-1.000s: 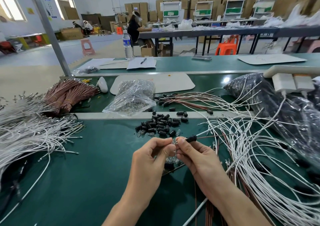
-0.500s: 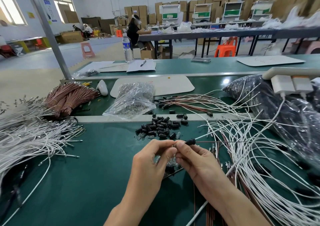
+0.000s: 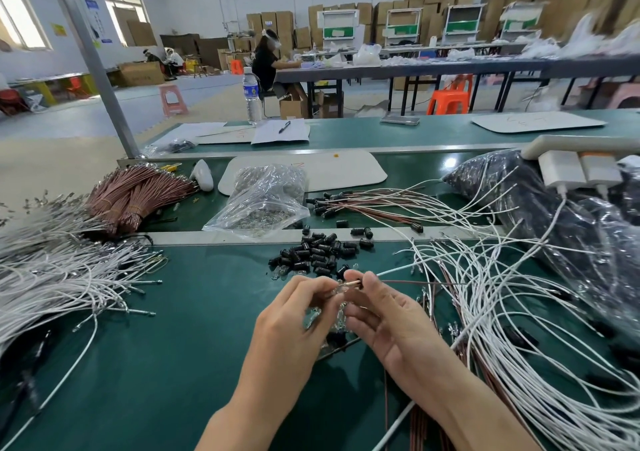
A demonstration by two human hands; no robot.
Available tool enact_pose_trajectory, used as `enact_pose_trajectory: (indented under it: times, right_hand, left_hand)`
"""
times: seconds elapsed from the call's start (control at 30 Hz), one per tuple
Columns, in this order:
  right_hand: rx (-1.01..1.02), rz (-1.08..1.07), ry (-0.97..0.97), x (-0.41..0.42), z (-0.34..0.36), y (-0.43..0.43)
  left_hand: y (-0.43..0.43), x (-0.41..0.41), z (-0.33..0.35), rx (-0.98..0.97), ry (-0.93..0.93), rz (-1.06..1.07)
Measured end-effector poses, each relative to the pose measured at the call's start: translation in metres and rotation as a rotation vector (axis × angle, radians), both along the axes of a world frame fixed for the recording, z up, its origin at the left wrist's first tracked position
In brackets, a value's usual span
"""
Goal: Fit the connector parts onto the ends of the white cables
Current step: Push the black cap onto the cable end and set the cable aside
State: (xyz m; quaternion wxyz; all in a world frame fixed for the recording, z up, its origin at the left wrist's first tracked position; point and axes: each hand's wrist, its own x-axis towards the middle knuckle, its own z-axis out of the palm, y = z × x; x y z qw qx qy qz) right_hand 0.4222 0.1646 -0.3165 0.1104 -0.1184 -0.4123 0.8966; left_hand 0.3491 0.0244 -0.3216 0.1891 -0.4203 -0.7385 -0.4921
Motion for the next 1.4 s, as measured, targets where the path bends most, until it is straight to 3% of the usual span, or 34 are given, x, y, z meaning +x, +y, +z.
enact_pose_trajectory:
  times: [0.17,0.57,1.4]
  right_hand:
    - [-0.025,-0.087,0.016,0.001,0.001,0.003]
    - [0.068,-0.009,0.041,0.001,-0.001,-0.008]
    - [0.029,-0.074,0.016,-0.001,-0.004,-0.001]
  left_hand:
    - [0.001,-0.001,0.001,0.026,-0.017,0.011]
    - [0.003,0.0,-0.006,0.123,-0.174,-0.062]
    - [0.004,0.004,-0.004,0.058,-0.258,-0.098]
